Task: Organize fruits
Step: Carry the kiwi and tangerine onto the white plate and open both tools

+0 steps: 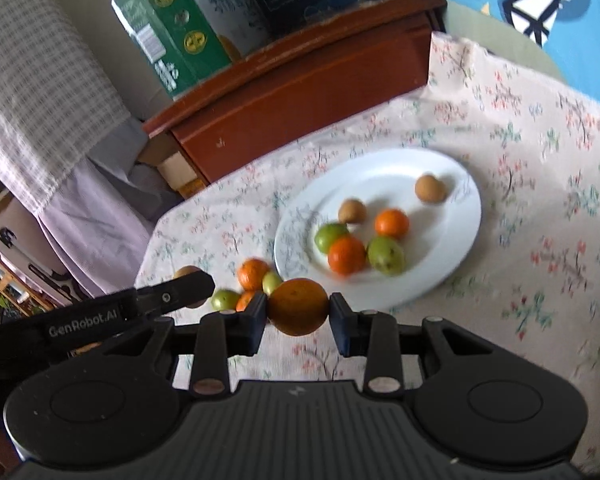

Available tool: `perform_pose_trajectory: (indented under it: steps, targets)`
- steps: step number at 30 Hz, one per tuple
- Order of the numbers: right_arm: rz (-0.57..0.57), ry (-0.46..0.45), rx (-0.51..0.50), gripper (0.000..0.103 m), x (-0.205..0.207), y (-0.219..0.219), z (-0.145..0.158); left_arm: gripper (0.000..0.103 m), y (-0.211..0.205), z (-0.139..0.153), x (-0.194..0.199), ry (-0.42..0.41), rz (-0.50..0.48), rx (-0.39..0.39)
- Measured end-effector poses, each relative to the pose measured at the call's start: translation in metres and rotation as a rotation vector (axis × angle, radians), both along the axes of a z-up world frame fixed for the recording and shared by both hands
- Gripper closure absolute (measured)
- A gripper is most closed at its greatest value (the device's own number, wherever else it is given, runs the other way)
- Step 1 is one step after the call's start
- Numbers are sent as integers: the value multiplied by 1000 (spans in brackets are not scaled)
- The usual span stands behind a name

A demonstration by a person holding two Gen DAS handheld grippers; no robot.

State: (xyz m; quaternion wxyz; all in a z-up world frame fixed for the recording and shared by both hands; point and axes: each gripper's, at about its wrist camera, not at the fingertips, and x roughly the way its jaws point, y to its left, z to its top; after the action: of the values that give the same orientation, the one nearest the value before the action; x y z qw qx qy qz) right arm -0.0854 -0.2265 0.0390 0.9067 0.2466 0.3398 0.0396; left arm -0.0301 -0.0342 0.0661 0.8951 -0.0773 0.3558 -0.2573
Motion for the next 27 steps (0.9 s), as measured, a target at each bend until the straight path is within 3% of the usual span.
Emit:
perform_pose_trajectory:
  steps: [12,27]
  targets:
    - [-34,-47,-7,69,37,-32,25,78,-28,7,36,17,-78,11]
    - [-95,37,26,69,78,-51,-6,78,-55,-22,73,79,-77,86]
